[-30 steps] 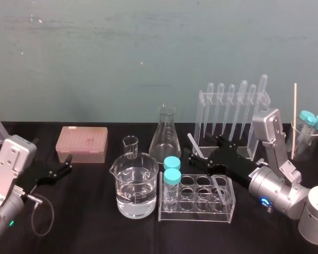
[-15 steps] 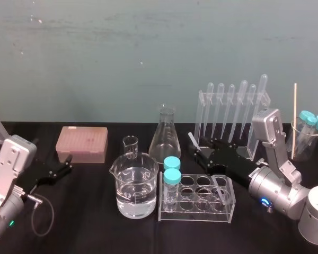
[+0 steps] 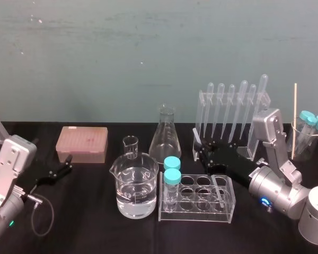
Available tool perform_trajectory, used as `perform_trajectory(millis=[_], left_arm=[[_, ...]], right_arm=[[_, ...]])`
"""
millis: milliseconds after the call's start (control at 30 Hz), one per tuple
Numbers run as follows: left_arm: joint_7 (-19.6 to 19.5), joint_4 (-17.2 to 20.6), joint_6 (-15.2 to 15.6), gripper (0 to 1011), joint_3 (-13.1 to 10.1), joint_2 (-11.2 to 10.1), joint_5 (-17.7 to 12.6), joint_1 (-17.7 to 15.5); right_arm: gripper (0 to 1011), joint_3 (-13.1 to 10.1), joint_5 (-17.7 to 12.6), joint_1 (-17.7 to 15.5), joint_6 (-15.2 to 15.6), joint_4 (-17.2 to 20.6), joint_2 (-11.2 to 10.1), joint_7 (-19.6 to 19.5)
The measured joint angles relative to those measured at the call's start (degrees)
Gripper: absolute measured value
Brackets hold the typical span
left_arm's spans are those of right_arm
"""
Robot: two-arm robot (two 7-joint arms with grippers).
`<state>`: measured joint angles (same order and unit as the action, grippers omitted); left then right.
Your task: Pick up the stirring rod with one hand, then place it down.
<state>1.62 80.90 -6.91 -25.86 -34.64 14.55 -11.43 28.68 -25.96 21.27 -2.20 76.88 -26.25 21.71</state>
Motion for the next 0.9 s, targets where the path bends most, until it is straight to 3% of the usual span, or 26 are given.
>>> perform_trajectory(millis=[100, 167, 200, 233, 367, 533, 667, 733, 900], left_arm=[[0.0, 0.0, 0.0, 1000, 0.0, 0.0, 0.0, 0.0], [0.0, 0.0, 0.0, 1000, 0.0, 0.0, 0.0, 0.0], [0.0, 0.0, 0.0, 1000, 0.0, 0.0, 0.0, 0.0], [0.0, 0.0, 0.0, 1000, 0.0, 0.0, 0.0, 0.0], [0.0, 0.0, 0.0, 1000, 0.0, 0.0, 0.0, 0.0], [0.0, 0.0, 0.0, 1000, 0.0, 0.0, 0.0, 0.0], [0.0, 0.0, 0.0, 1000, 0.0, 0.0, 0.0, 0.0], [0.0, 0.0, 0.0, 1000, 0.0, 0.0, 0.0, 0.0], [0.0, 0.0, 0.0, 1000, 0.0, 0.0, 0.0, 0.0]], right_arm=[[65, -0.9, 0.3, -0.3, -1.8, 0.0, 0.4, 0.0], [65, -1.6, 1.0, -0.6, -4.2, 0.1, 0.8, -0.1], [65, -2.2, 1.8, -0.8, -6.9, 0.3, 1.1, -0.5], [65, -2.2, 1.8, -0.8, -6.9, 0.3, 1.1, -0.5], [65, -4.1, 4.6, -0.9, -16.5, 0.8, 2.4, -1.8], [65, -6.7, 4.0, -0.7, -25.5, 0.9, 4.1, -1.0], [65, -7.8, 2.2, -0.9, -28.6, 0.9, 4.5, 0.8], [64, -8.6, -0.5, -1.5, -30.1, 0.8, 4.7, 3.1], [65, -9.4, -2.8, -2.8, -29.7, 0.6, 4.6, 4.9]])
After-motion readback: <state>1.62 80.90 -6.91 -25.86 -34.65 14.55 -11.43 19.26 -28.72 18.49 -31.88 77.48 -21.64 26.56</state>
